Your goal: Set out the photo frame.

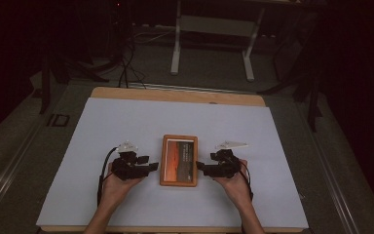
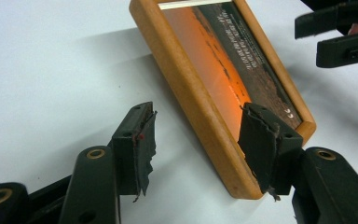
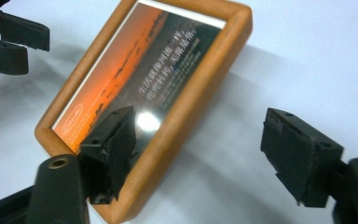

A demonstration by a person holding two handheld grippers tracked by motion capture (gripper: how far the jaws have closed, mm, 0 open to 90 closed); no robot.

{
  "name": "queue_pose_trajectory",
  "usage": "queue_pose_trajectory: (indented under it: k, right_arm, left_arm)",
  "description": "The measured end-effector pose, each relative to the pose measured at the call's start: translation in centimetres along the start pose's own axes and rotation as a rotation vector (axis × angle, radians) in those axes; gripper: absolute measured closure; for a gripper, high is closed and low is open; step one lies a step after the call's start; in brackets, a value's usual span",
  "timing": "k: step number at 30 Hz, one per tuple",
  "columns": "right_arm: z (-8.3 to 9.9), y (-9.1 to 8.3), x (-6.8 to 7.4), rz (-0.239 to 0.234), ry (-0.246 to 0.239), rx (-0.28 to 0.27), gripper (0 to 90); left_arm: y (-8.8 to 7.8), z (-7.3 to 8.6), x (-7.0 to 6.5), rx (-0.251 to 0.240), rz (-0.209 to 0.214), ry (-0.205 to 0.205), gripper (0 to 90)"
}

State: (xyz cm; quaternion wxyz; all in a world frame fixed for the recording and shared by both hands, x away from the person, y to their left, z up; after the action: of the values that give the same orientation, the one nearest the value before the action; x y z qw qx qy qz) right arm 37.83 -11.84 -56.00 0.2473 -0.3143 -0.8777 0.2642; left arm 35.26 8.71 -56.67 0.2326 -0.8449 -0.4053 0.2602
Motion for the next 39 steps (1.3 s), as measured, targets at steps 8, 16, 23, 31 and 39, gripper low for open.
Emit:
queue_pose_trajectory:
  k: [8, 16, 23, 31, 39]
  right_arm:
    - [-2.5, 0.0, 0.0, 0.083, -0.102, 0.008, 35.9]
    - [-5.0, 1.2, -0.1, 0.061, -0.179, -0.045, 81.6]
    - [-6.1, 2.6, -0.7, 0.098, -0.208, -0.06, 89.9]
    - [-6.6, 4.1, -0.9, 0.113, -0.221, -0.046, 89.9]
    - [-6.4, 5.4, -1.6, 0.096, -0.194, -0.034, 89.9]
  left_arm:
    - [-0.4, -0.2, -0.2, -0.007, -0.001, 0.003, 45.2]
    - [-0.5, -0.2, -0.1, -0.002, -0.003, -0.001, 45.2]
    - [-0.7, -0.4, -0.6, -0.005, 0.006, 0.009, 46.2]
    - [-0.9, -0.6, -0.9, -0.014, 0.008, 0.015, 46.2]
    - [-1.2, -0.9, -1.0, -0.025, 0.014, 0.011, 45.6]
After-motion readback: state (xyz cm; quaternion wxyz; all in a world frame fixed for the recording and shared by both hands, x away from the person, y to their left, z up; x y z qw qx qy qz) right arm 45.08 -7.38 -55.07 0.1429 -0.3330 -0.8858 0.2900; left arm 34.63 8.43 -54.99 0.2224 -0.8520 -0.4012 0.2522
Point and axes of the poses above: each handheld gripper's, and its own axes: y roughly forward along the jaws, z roughly out of its underside, x roughly to its left, the point moved 10 cm from there along y, roughly forward along the jaws, and after that the axes turned 6 degrees about -z, right-handed, at the moved point
